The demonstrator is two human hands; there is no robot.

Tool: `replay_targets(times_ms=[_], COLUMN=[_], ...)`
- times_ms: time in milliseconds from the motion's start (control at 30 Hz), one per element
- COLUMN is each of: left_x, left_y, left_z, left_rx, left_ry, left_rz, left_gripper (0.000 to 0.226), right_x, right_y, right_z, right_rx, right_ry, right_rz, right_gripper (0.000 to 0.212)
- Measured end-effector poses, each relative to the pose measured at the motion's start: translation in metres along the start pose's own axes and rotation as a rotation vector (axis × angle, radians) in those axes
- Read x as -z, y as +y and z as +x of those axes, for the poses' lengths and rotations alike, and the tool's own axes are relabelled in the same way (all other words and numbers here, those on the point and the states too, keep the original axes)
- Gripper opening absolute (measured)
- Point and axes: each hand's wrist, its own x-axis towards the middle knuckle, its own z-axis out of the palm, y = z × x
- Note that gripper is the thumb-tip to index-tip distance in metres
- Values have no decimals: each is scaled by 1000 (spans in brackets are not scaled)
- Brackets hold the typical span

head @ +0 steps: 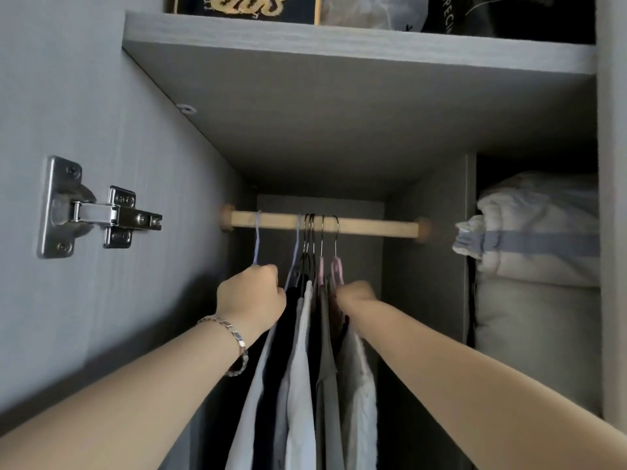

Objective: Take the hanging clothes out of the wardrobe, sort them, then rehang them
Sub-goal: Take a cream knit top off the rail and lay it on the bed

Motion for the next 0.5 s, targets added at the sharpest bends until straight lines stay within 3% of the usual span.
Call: replay_targets(times_ms=[67,233,500], left_x=[2,17,35], left_y=[1,3,32], left_z=[5,16,-2], left_rx=[10,-5,-74], left_ry=[-10,19,108], left_rz=[-28,-17,-137], left_gripper=[15,14,16], right_x=[8,22,45], right_y=[-1,-13,5], right_z=[3,-6,-53], right_rx=[7,-13,154], right_ry=[84,174,238], right_rz=[-35,-155,-146], right_gripper=[34,36,23])
